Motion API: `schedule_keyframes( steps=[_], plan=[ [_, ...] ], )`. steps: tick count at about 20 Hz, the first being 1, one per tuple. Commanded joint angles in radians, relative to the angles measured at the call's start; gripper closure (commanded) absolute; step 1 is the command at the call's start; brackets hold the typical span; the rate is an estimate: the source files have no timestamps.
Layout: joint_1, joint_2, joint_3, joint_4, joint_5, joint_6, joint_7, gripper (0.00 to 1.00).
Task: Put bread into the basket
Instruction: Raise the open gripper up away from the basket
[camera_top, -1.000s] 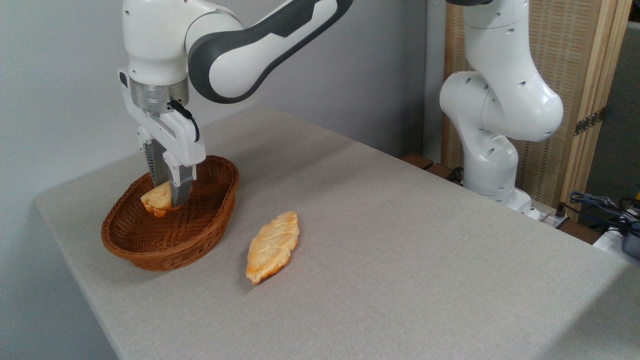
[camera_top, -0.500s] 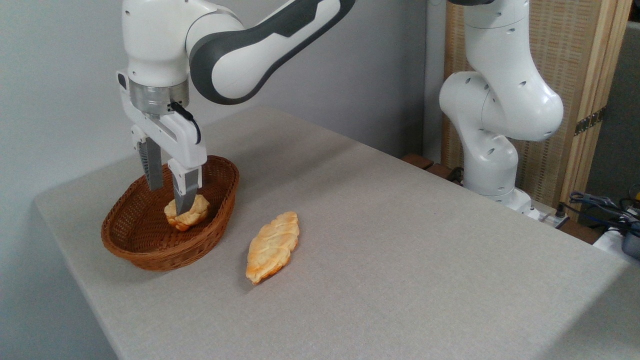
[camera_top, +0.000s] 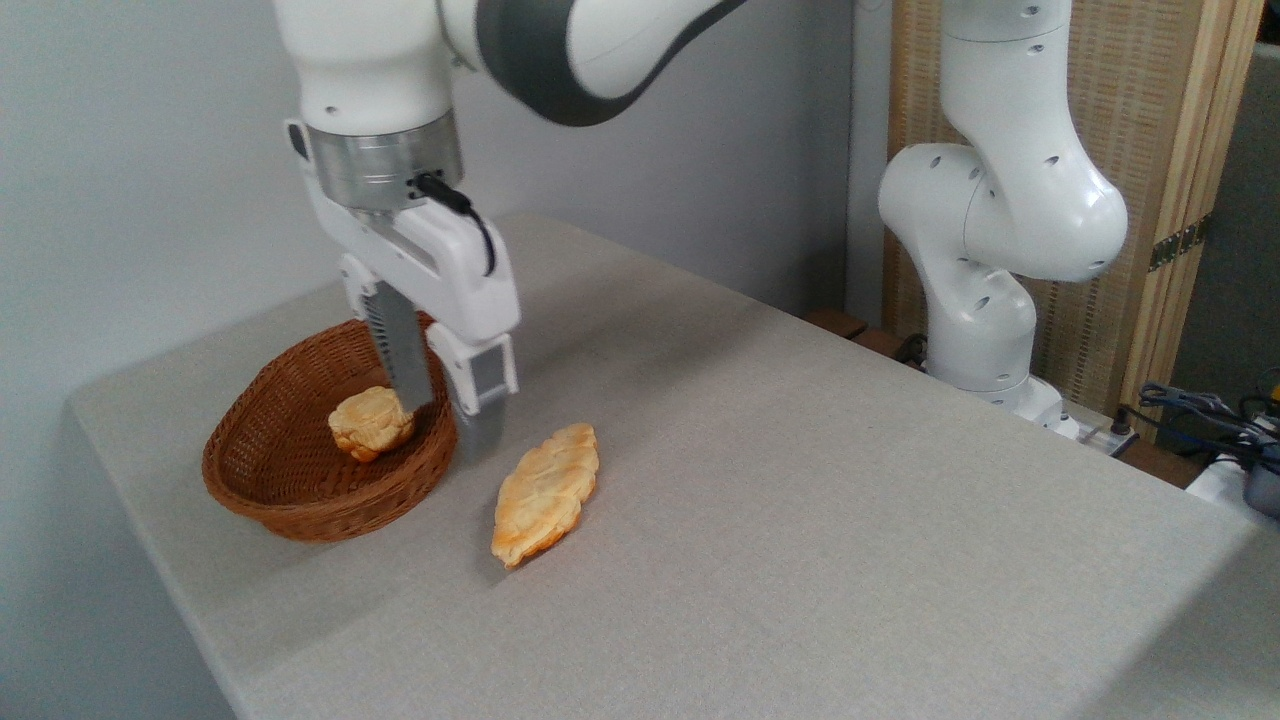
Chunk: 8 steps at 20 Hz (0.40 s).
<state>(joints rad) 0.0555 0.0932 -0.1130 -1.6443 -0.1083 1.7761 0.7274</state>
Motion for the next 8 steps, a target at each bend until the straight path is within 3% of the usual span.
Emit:
schedule_keyframes(
  steps=[1,3,6,8],
  plan=[
    [-0.011,-0.003,0.071,0.006,0.002,-0.056,0.078,0.0],
    [-0.011,-0.001,0.085,0.008,0.009,-0.055,0.079,0.0],
    [-0.011,-0.001,0.102,0.008,0.073,-0.05,0.079,0.0],
    [-0.011,0.002,0.101,0.008,0.09,-0.038,0.078,0.0]
  ],
)
